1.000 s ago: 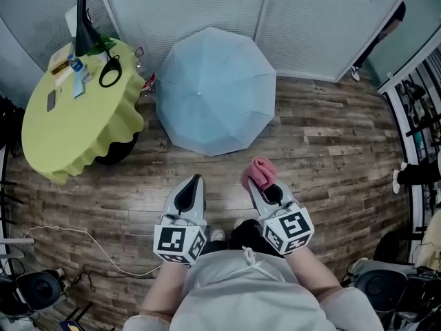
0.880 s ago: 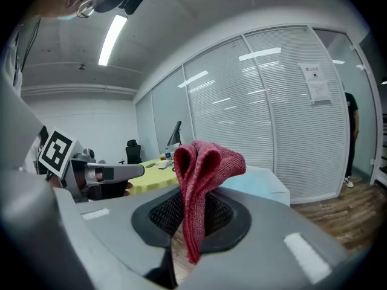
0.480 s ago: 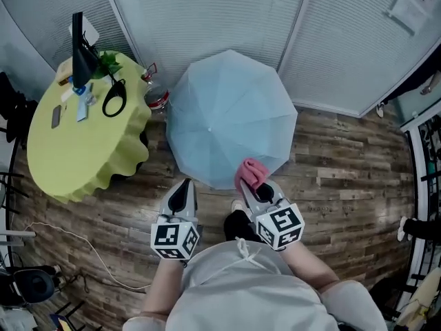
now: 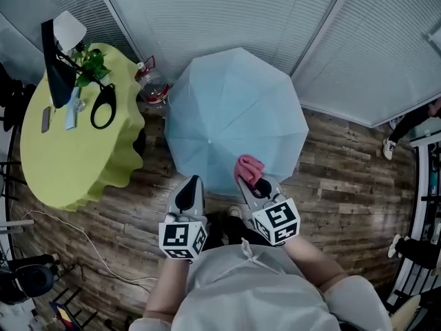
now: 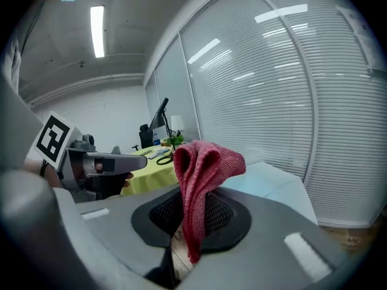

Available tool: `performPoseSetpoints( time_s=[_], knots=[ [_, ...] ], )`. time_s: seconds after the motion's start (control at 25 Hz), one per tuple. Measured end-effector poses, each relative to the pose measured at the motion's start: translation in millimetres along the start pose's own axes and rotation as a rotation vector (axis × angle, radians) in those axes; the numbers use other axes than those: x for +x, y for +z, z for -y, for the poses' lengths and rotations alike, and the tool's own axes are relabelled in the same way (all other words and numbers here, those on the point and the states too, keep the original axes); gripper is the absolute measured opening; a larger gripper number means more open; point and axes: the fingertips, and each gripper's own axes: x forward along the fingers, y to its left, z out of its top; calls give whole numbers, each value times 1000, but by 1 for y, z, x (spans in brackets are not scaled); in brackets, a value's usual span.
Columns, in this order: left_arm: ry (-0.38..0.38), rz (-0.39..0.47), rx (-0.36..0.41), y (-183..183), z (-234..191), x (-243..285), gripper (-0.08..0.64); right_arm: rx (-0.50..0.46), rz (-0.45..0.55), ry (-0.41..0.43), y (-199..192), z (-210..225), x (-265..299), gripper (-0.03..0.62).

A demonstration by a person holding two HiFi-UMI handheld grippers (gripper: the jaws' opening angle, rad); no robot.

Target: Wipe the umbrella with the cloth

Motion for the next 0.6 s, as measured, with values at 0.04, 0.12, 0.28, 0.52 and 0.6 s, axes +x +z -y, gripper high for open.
performPoseSetpoints(
  time_s=[0.04,0.12,0.28,0.52,0.6],
  knots=[
    [1,-14,-5,-2,-6,11,8,-2,-17,5,-1,6,14,52],
    [-9,-29,-20,-2,-22,34,8,4,-47,14,-1,17,46,52],
    [-46,-59,-54,-3,-66,83,8,24,-115,17,-1,32,120,52],
    [-99,-129,-102,-11,-138,160,8,52,-220,-32,-30,65,230,52],
    [-108,-135,-100,-17,-160,186,8,55,-262,-36,-50,76,264,52]
  ],
)
